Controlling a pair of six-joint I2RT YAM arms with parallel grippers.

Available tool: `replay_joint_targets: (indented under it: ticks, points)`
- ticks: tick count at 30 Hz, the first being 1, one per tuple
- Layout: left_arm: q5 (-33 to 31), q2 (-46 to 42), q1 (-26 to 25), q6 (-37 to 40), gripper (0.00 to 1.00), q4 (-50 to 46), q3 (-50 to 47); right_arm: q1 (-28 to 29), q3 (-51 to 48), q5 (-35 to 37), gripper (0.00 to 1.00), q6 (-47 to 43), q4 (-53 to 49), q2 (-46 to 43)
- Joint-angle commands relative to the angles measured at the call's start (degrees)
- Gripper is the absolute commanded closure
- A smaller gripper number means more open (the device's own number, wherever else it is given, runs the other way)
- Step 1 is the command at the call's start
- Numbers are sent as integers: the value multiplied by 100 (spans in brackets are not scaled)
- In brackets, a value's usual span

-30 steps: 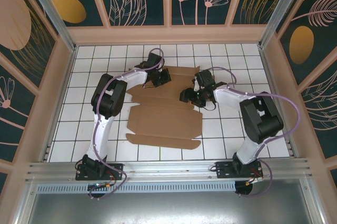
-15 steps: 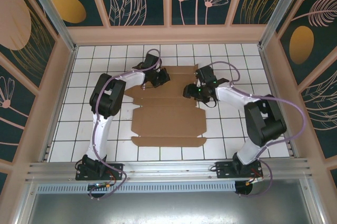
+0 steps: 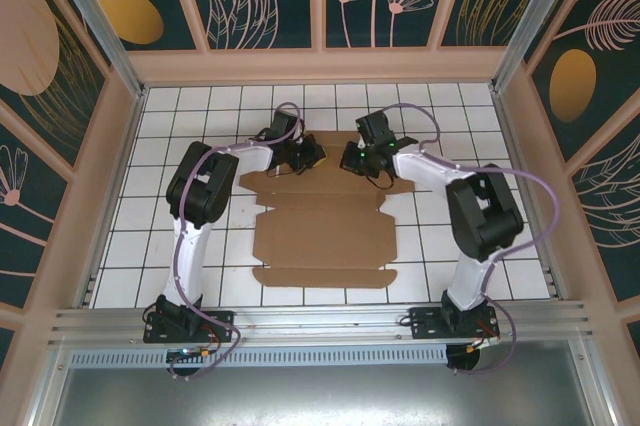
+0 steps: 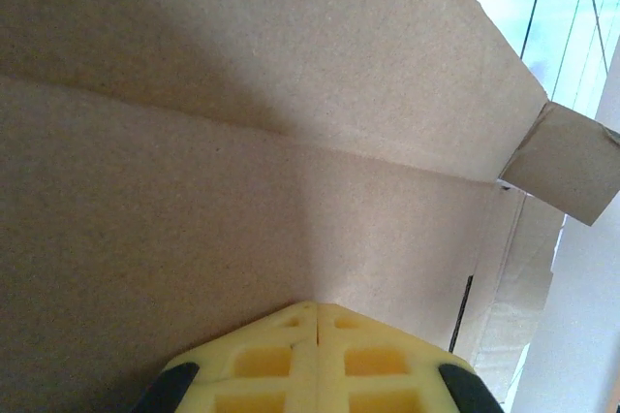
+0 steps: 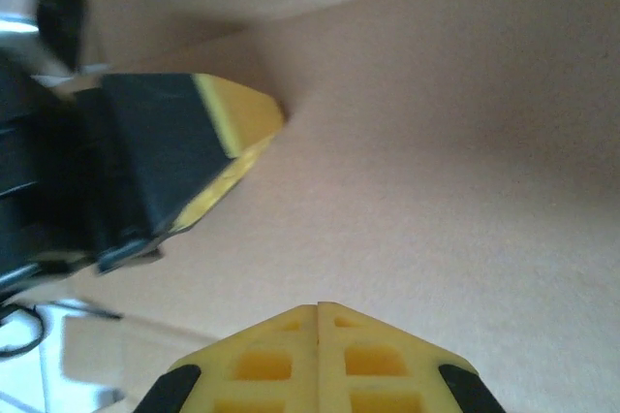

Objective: Fold the paper box

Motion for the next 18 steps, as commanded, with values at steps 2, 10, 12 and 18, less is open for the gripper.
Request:
replay_joint_targets:
  ticks: [2,10,12,18]
  points:
    - [-13,-68,-42,-41,100,-271,-140,170,524,481,100,484,-25,584]
    - [-11,-173,23,148,100,-369,-7,237,762,909,100,300,-533,1354]
    - [-80,-197,24,322,100,-521,96,232,773,1012,100,83,-691,1412]
    - [-652,-410,64,867,100,-1098,390,-158,757,1432,100,-757,-1130,1421]
